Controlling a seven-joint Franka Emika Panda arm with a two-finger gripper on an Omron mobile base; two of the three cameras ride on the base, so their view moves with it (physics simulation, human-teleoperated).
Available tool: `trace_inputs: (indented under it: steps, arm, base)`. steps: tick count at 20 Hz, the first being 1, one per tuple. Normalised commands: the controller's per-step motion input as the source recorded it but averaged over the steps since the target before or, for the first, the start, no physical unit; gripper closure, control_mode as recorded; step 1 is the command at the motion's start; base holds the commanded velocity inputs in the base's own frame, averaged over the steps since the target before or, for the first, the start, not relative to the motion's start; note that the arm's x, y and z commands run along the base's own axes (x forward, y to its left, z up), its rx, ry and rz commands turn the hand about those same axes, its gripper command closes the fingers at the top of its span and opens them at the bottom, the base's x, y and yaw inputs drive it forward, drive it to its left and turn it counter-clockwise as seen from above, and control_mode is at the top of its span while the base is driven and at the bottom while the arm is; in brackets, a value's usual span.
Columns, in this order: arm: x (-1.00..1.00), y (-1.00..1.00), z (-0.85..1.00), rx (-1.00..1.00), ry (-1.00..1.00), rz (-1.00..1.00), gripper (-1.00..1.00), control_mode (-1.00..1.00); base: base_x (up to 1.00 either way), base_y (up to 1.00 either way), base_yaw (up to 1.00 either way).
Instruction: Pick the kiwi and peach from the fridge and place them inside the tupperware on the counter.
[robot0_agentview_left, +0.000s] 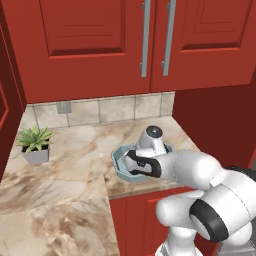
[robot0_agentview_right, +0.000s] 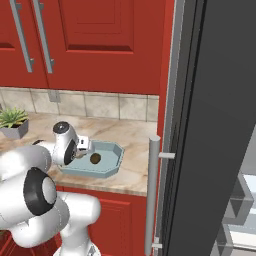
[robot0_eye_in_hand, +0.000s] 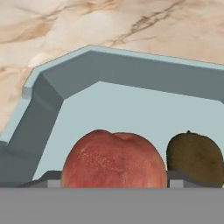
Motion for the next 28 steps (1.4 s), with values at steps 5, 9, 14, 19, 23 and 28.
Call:
trace_inputs:
  steps: [5, 9, 14, 19, 23, 28]
  arm:
    - [0.4, 0.0, -0.32, 0.0, 0.02, 0.0, 1.0, -1.0]
    - [0.34, 0.04, -0.22, 0.0, 0.03, 0.0, -1.0, -1.0]
    - [0.03, 0.04, -0.01, 0.0, 0.03, 0.0, -1.0, -1.0]
    - [-0.08, 0.0, 0.5, 0.0, 0.0, -0.03, -1.0, -1.0]
    - [-0.24, 0.0, 0.81, 0.0, 0.0, -0.01, -1.0, -1.0]
    - [-0.93, 0.0, 0.61, 0.0, 0.0, 0.0, -1.0, -1.0]
  base:
    - [0.0, 0.0, 0.0]
    - [0.0, 0.0, 0.0]
    - [0.0, 0.0, 0.0]
    - [0.0, 0.0, 0.0]
    - [0.0, 0.0, 0.0]
    - [0.0, 0.0, 0.0]
